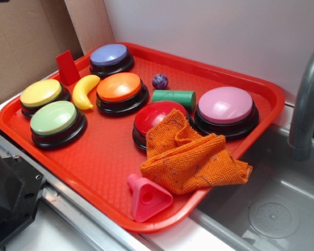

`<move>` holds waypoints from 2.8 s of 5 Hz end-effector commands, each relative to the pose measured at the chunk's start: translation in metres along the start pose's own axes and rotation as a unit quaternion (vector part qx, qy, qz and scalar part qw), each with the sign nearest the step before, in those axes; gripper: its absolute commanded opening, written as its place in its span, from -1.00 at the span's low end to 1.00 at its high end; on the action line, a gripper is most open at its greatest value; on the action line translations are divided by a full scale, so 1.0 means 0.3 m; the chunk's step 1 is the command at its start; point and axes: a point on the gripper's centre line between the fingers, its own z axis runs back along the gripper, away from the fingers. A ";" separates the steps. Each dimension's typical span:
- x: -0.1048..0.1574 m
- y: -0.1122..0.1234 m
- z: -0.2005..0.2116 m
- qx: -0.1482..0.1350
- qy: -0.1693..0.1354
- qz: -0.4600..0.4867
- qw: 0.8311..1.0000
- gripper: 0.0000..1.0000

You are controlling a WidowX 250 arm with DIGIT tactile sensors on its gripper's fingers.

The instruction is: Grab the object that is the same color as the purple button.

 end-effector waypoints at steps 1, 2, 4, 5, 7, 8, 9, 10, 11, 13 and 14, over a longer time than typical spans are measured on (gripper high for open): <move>0.000 0.000 0.000 0.000 0.000 0.000 1.000 1.00; 0.070 0.018 -0.045 0.014 -0.013 -0.014 1.000 1.00; 0.261 0.053 -0.182 0.013 -0.050 -0.049 0.997 1.00; 0.362 0.074 -0.265 0.038 -0.057 -0.041 0.997 1.00; 0.506 0.112 -0.424 0.006 -0.060 -0.047 0.997 1.00; 0.555 0.114 -0.519 -0.010 -0.053 -0.052 0.997 1.00; 0.594 0.121 -0.598 0.000 -0.040 -0.072 0.997 1.00; 0.626 0.111 -0.646 0.002 -0.031 -0.090 0.995 1.00; 0.631 0.108 -0.680 0.006 -0.023 -0.098 0.995 1.00; 0.622 0.102 -0.749 -0.001 -0.009 -0.102 0.995 1.00; 0.624 0.097 -0.761 0.001 -0.002 -0.101 0.995 1.00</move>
